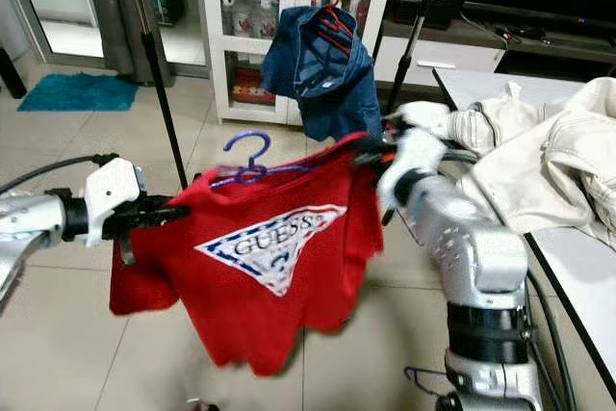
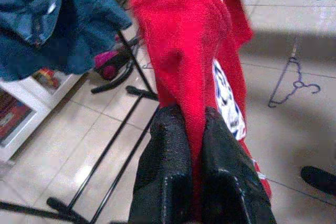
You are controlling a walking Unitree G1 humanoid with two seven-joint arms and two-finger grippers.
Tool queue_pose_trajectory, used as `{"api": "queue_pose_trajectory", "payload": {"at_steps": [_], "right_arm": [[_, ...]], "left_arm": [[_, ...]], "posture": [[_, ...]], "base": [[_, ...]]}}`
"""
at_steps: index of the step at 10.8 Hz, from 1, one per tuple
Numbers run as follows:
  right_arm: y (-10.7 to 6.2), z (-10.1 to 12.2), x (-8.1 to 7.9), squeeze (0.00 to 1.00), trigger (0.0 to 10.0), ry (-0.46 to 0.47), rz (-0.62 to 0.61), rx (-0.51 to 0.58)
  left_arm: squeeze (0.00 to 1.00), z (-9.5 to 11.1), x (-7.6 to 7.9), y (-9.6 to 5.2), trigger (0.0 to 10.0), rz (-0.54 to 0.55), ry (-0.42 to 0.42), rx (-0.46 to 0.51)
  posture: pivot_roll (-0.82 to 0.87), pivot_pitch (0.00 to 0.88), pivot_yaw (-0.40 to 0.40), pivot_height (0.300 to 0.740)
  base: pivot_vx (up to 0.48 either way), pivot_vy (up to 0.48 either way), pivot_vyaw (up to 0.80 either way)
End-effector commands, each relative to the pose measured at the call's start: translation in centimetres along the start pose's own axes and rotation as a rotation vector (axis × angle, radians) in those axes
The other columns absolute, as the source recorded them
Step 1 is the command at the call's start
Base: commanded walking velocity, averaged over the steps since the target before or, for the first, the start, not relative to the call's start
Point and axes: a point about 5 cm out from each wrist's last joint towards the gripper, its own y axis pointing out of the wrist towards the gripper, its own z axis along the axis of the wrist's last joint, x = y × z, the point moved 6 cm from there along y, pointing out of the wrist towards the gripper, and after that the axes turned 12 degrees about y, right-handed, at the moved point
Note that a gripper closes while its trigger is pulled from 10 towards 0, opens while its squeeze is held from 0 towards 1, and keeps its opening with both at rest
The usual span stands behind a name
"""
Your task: Hang hanger
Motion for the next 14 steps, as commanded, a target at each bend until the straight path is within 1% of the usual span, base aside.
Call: {"api": "queue_pose_trajectory", "payload": {"at_steps": [1, 2, 3, 4, 5, 6, 7, 8, 9, 10, 11, 12, 13, 14], "right_arm": [[-0.6, -1.6, 0.2, 0.0, 0.0, -0.027, -0.007, -0.075], [-1.0, -2.9, 1.3, 0.0, 0.0, -0.042, -0.053, -0.12], [-1.2, -3.7, 1.3, 0.0, 0.0, -0.052, -0.05, -0.155], [-1.2, -4.3, 0.1, 0.0, 10.0, -0.109, 0.015, -0.179], [-1.2, -4.5, -1.2, 0.82, 10.0, -0.119, 0.083, -0.187], [-1.3, -4.5, -1.3, 1.0, 10.0, -0.123, 0.091, -0.188], [-1.7, -2.9, -1.8, 1.0, 10.0, -0.157, 0.162, -0.135], [-2.7, -1.5, -2.5, 1.0, 10.0, -0.211, 0.267, -0.111], [-3.9, -0.3, -3.3, 1.0, 10.0, -0.3, 0.373, -0.093], [-5.5, 1.5, -4.0, 1.0, 10.0, -0.389, 0.477, -0.068], [-5.8, 2.6, -4.3, 1.0, 10.0, -0.447, 0.507, -0.052], [-5.9, 2.6, -4.9, 1.0, 10.0, -0.543, 0.553, -0.066], [-5.7, 2.3, -5.3, 1.0, 10.0, -0.608, 0.574, -0.074], [-5.1, 0.9, -5.9, 0.01, 10.0, -0.664, 0.612, -0.132]], "left_arm": [[0.0, 0.8, -2.0, -0.2, 0.0, 0.07, 0.033, 0.011], [0.0, 1.0, -2.9, -0.7, 0.0, 0.106, 0.015, 0.028], [0.0, 1.4, -3.3, -1.0, 0.0, 0.122, 0.002, 0.048], [0.0, 2.1, -3.4, -0.9, 0.0, 0.126, -0.011, 0.098], [0.0, 3.0, -2.9, -0.6, 0.0, 0.098, -0.024, 0.153], [0.0, 3.5, -2.5, -0.5, 0.0, 0.077, -0.029, 0.178], [0.0, 3.5, -2.3, -0.4, 0.0, 0.063, -0.022, 0.175], [0.0, 3.5, -2.4, -0.6, 0.0, 0.063, -0.015, 0.175], [0.0, 3.7, -2.2, -0.6, 0.0, 0.045, -0.007, 0.183], [0.0, 3.9, -1.6, -0.5, 0.0, -0.001, 0.01, 0.194], [0.0, 4.1, -0.9, -0.3, 0.0, -0.047, 0.021, 0.202], [0.0, 4.3, -0.3, -0.1, 0.0, -0.089, 0.047, 0.203], [0.0, 4.5, 0.1, 0.2, 0.0, -0.12, 0.068, 0.207], [0.0, 5.6, 0.8, 0.6, 0.0, -0.174, 0.117, 0.231]], "posture": [[-0.03, 0.0, -0.071, 0.74], [-0.03, 0.0, -0.068, 0.74], [-0.03, 0.0, -0.067, 0.74], [-0.03, 0.0, -0.066, 0.74], [-0.03, 0.0, -0.065, 0.74], [-0.02, 0.0, -0.066, 0.74], [-0.02, 0.0, -0.067, 0.74], [-0.02, 0.0, -0.07, 0.74], [-0.02, 0.0, -0.072, 0.74], [-0.02, 0.0, -0.074, 0.74], [-0.02, 0.0, -0.075, 0.74], [-0.02, 0.0, -0.075, 0.74], [-0.03, 0.0, -0.074, 0.74], [-0.03, 0.0, -0.073, 0.74]], "base": [[0.0, 0.0, 0.0], [0.0, 0.0, 0.0], [0.0, 0.0, 0.0], [0.0, 0.0, 0.0], [0.0, 0.0, 0.0], [0.0, 0.0, 0.0], [0.0, 0.0, 0.0], [0.0, 0.0, 0.0], [0.0, 0.0, 0.0], [0.0, 0.0, 0.0], [0.0, 0.0, 0.0], [0.0, 0.0, 0.0], [0.0, 0.0, 0.0], [0.0, 0.0, 0.0]]}}
